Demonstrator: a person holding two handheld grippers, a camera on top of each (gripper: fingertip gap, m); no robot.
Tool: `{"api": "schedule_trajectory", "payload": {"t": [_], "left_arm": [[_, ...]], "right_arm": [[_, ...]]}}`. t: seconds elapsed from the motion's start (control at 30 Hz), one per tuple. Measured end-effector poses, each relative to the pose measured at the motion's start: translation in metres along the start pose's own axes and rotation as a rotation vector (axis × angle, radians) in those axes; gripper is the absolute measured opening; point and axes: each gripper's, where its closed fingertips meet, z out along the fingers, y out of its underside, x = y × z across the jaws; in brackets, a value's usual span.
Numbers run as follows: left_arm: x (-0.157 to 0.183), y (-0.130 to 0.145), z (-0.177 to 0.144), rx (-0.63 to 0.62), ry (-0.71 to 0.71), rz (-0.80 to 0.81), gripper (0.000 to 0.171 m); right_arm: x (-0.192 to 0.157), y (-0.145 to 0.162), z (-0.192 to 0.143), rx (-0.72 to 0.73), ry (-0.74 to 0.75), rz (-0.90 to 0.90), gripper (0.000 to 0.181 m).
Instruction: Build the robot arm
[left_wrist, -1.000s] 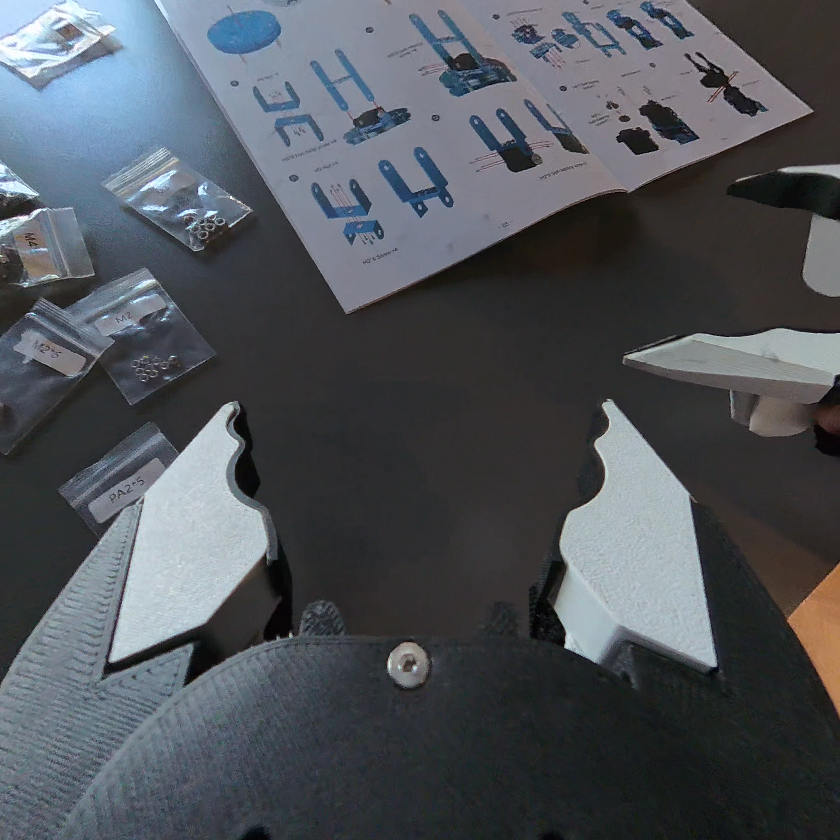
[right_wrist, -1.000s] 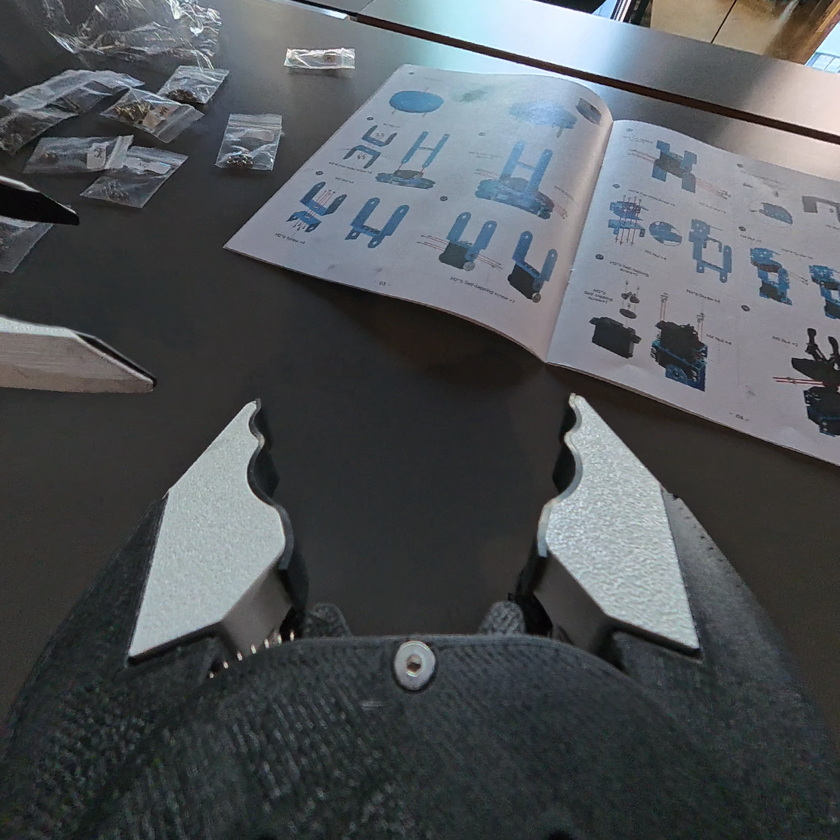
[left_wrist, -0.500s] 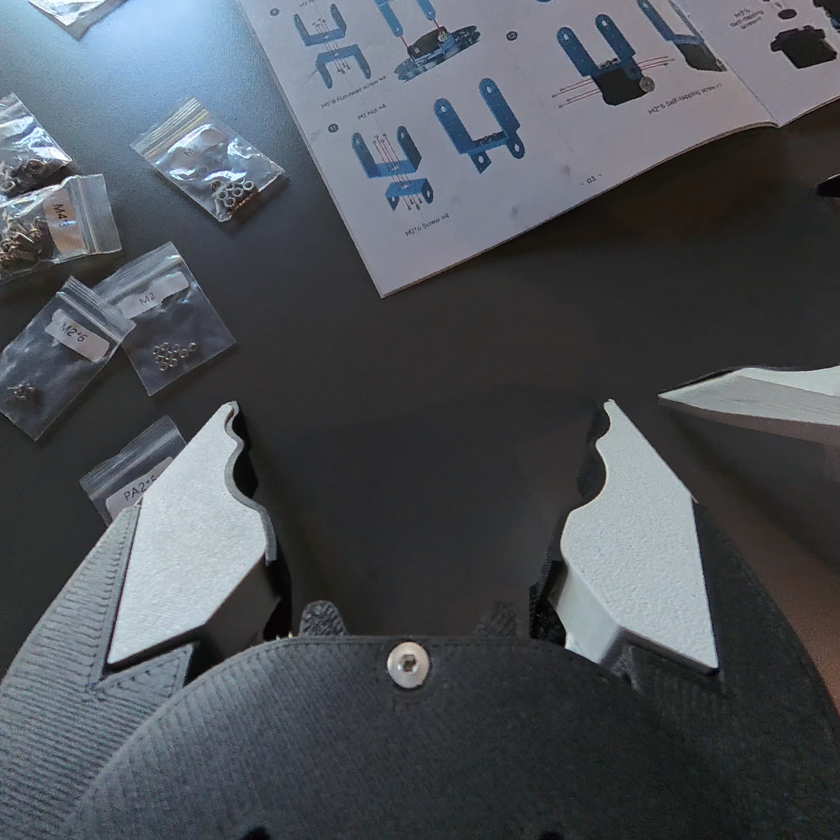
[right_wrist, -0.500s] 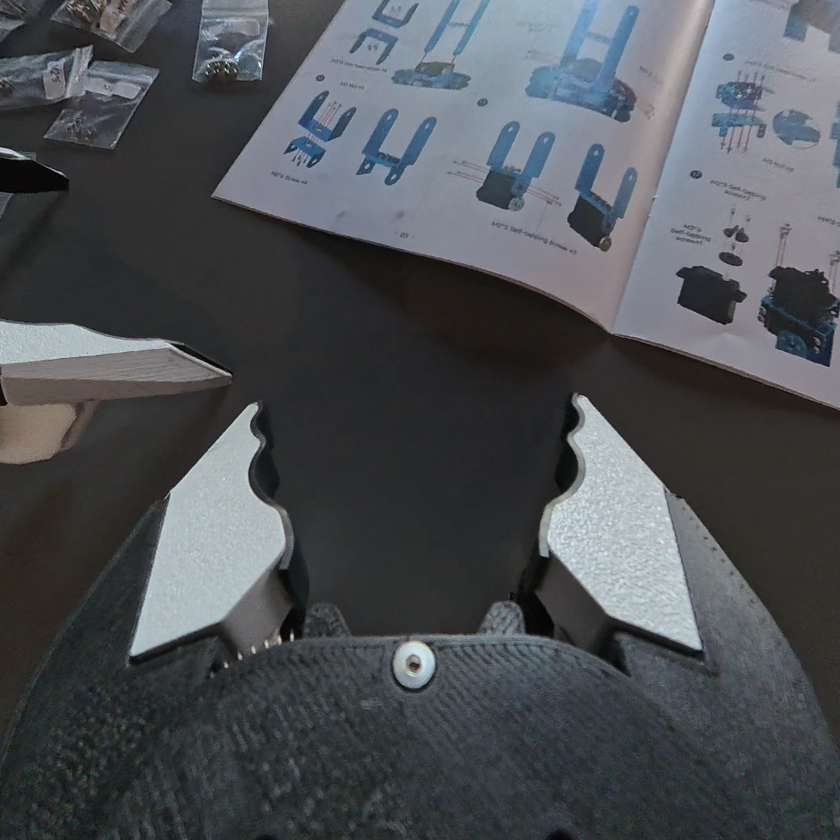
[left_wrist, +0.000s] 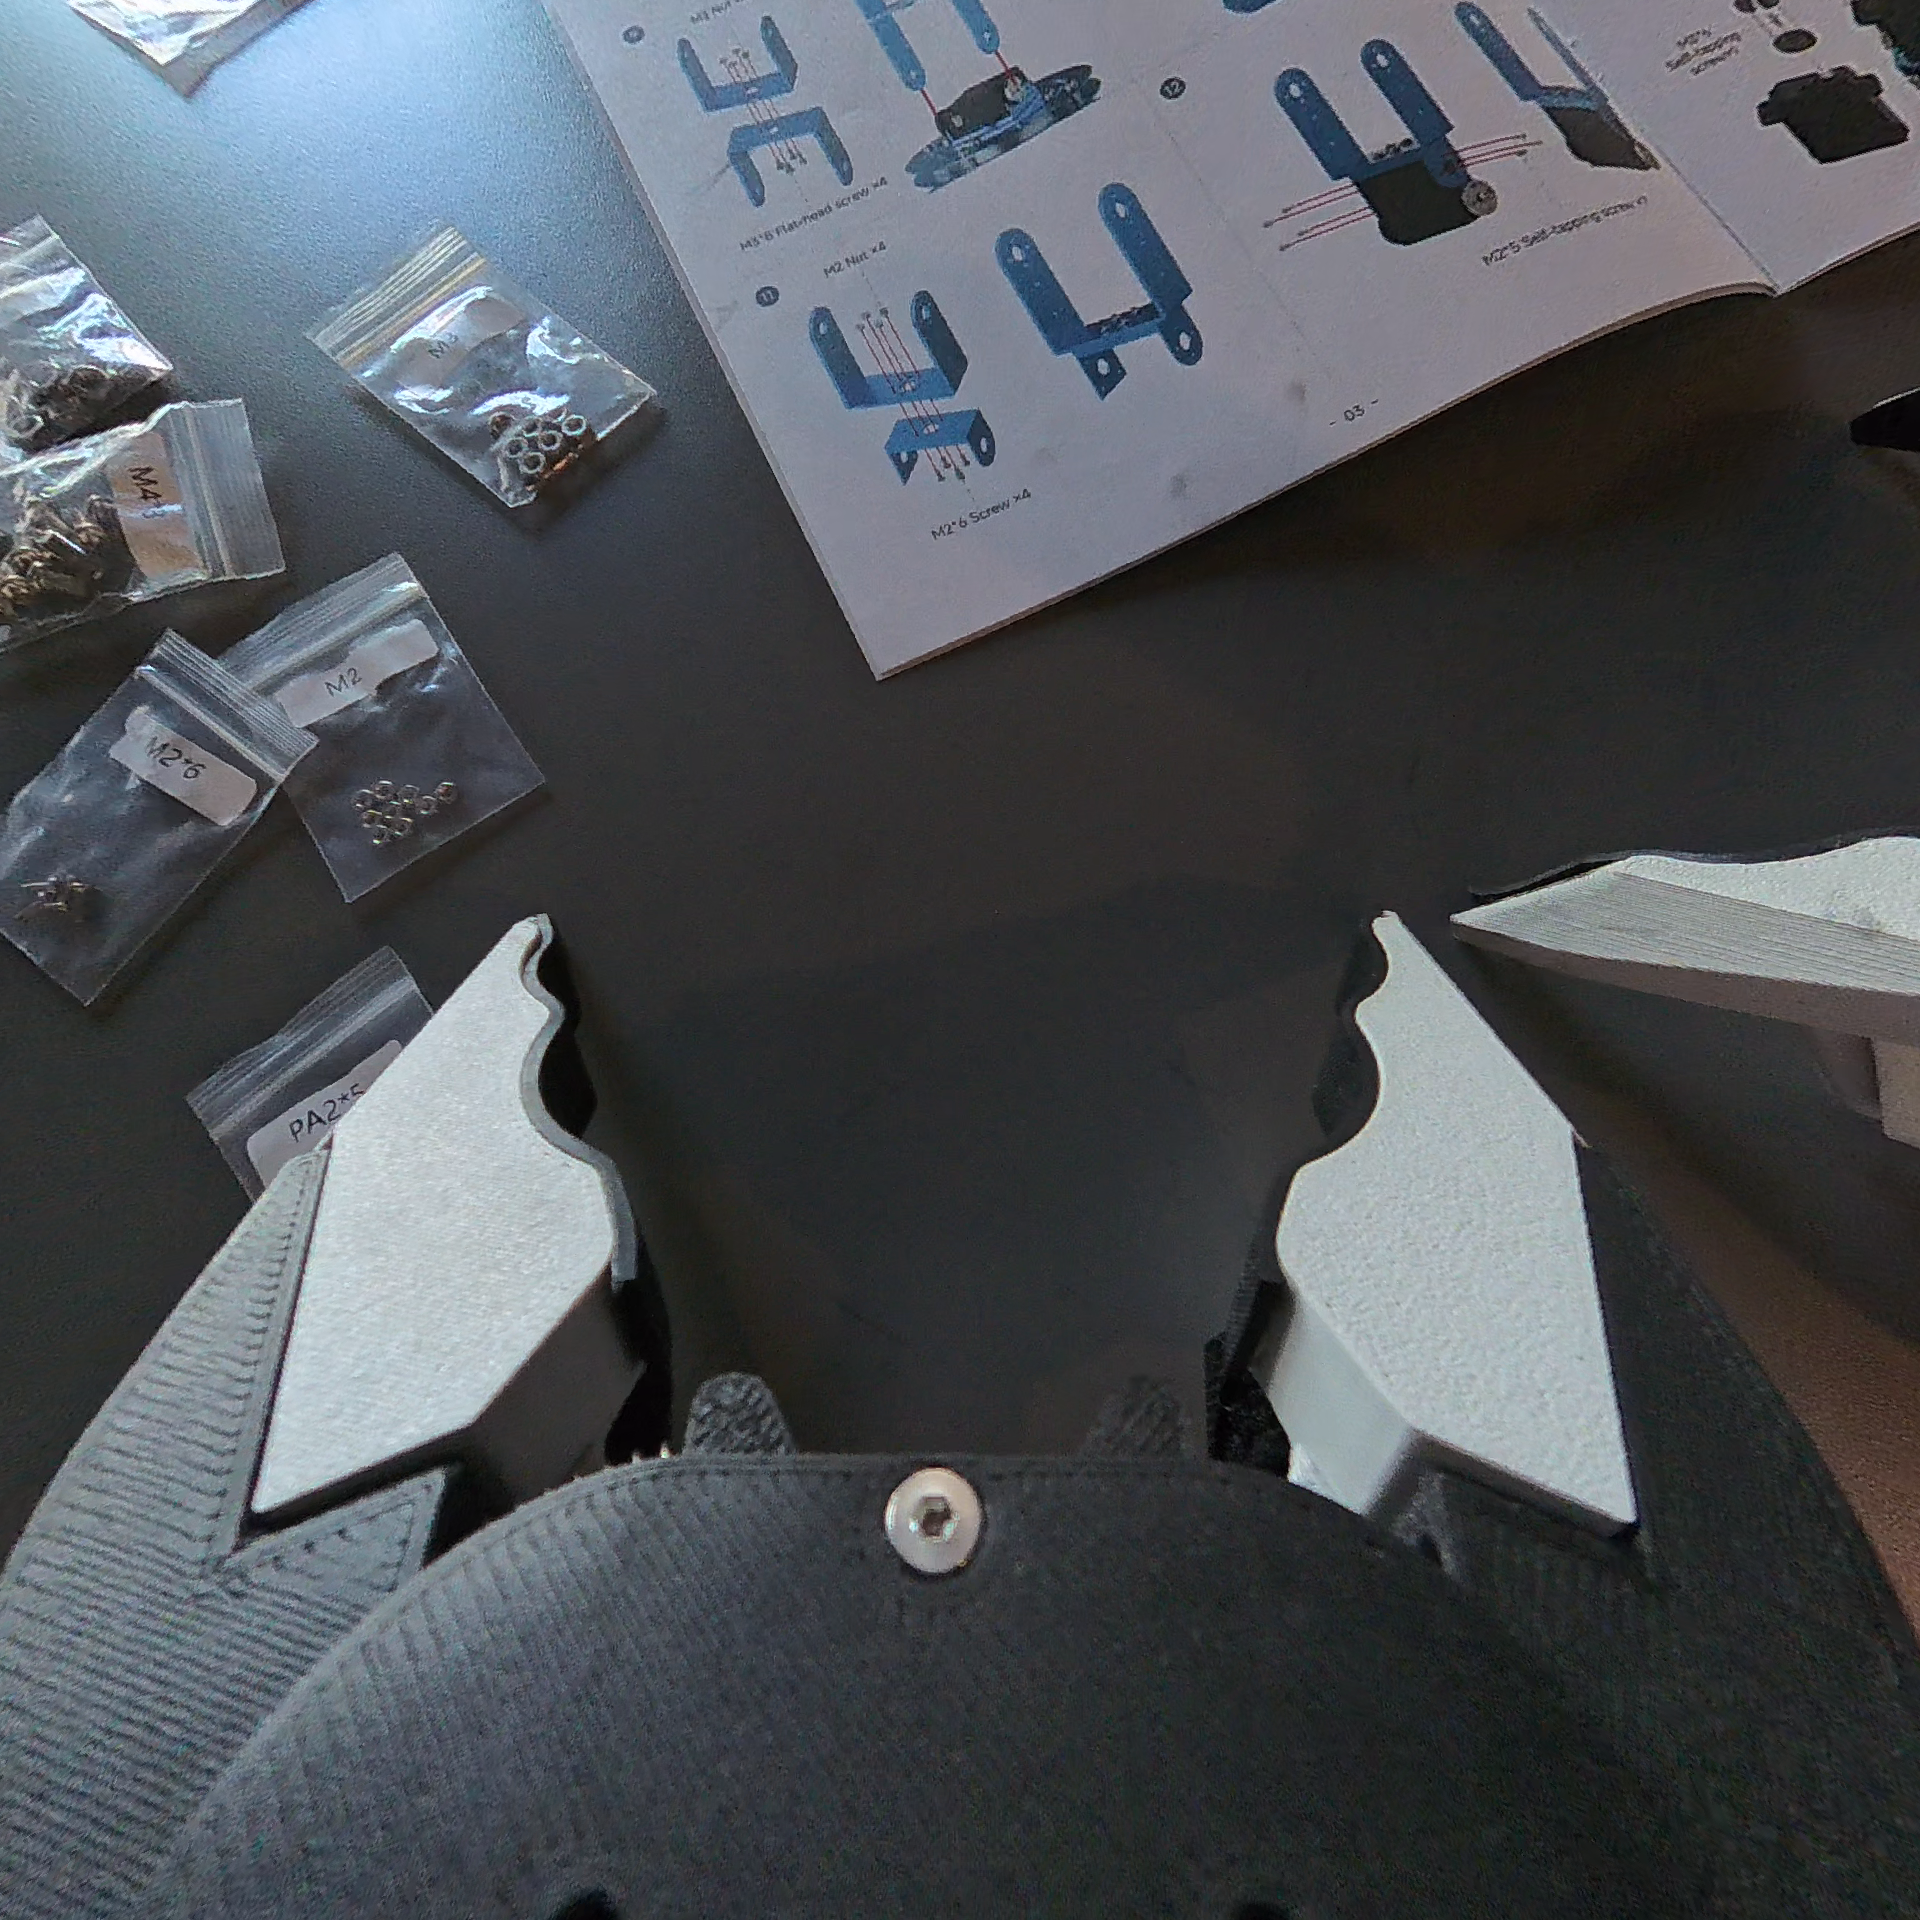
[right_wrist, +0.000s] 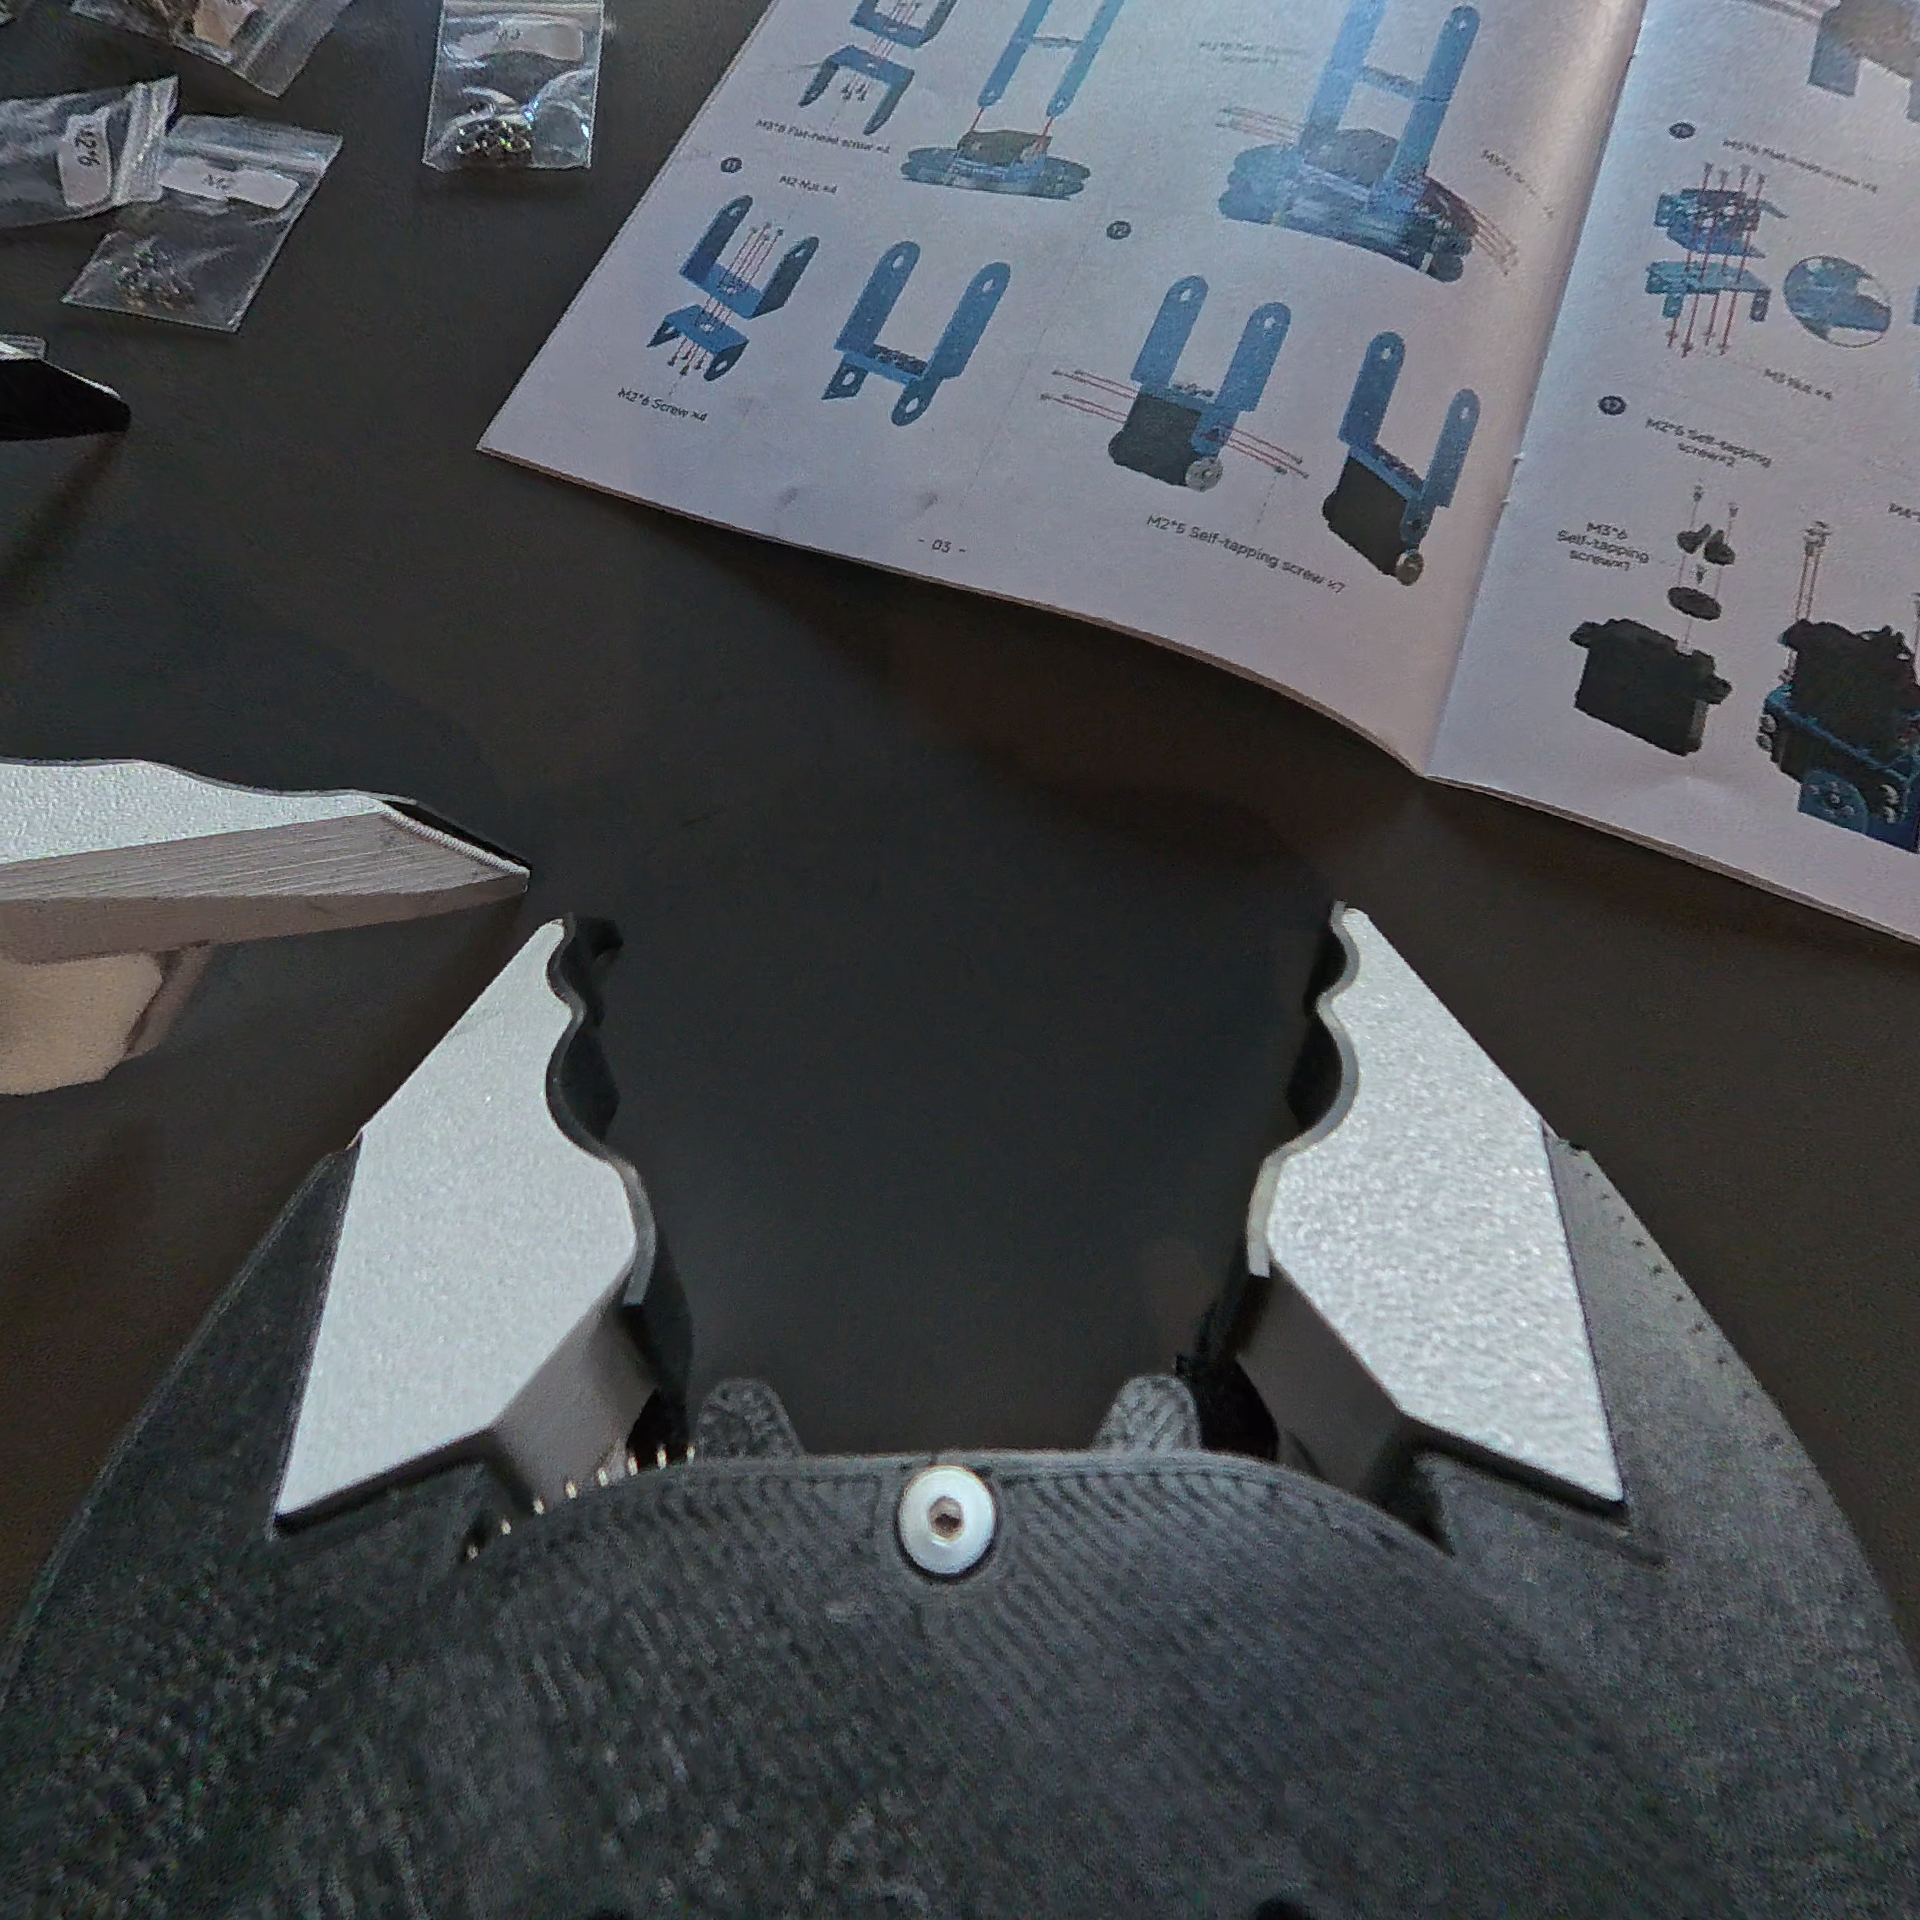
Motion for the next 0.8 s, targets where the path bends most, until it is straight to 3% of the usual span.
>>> {"api": "schedule_trajectory", "payload": {"t": [0.3, 0.4, 0.53, 0.67, 0.73, 0.8], "left_arm": [[0.001, -0.003, -0.001, 0.015, 0.014, -0.007, 0.14], [0.001, -0.017, -0.018, 0.144, 0.104, -0.058, 0.122], [-0.029, -0.021, -0.082, 0.336, 0.071, -0.016, 0.116], [-0.074, 0.005, -0.175, 0.485, 0.143, -0.072, 0.11], [-0.117, 0.028, -0.225, 0.565, 0.105, -0.094, 0.105], [-0.178, 0.057, -0.273, 0.624, -0.061, -0.082, 0.101]], "right_arm": [[0.0, 0.0, 0.0, 0.002, -0.001, -0.001, 0.133], [0.001, 0.0, -0.001, 0.006, -0.004, 0.003, 0.131], [0.002, -0.001, -0.002, 0.021, -0.011, 0.015, 0.122], [-0.001, -0.002, -0.004, 0.033, -0.036, 0.01, 0.114], [-0.009, -0.007, -0.009, 0.076, -0.072, -0.024, 0.095], [-0.035, -0.027, -0.022, 0.223, -0.14, -0.102, 0.088]]}}
